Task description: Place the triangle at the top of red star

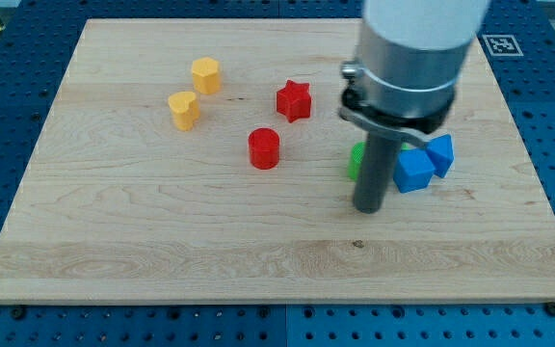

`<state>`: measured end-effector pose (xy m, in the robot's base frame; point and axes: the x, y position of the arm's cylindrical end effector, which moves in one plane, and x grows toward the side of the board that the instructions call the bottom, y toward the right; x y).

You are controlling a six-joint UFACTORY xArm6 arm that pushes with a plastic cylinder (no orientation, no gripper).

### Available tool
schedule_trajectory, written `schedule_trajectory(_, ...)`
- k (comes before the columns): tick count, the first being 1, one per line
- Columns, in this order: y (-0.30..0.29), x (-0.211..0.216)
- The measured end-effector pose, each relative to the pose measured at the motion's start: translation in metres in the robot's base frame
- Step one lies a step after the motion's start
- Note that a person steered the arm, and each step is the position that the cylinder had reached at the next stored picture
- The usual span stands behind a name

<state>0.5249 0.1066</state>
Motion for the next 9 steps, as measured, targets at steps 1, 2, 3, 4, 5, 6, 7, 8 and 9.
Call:
schedule_trajectory(1, 0.034, 0.0)
schedule_trajectory(2, 0.066, -0.001)
schedule_trajectory(3, 0.081, -0.012)
schedule_trajectory(4, 0.081, -0.04)
schedule_trajectory(5, 0.078, -0.062)
schedule_trajectory(6, 0.078, -0.076)
schedule_trajectory(7, 0.078, -0.093)
schedule_trajectory(8, 0.079, -0.11)
schedule_trajectory(9, 0.08, -0.13)
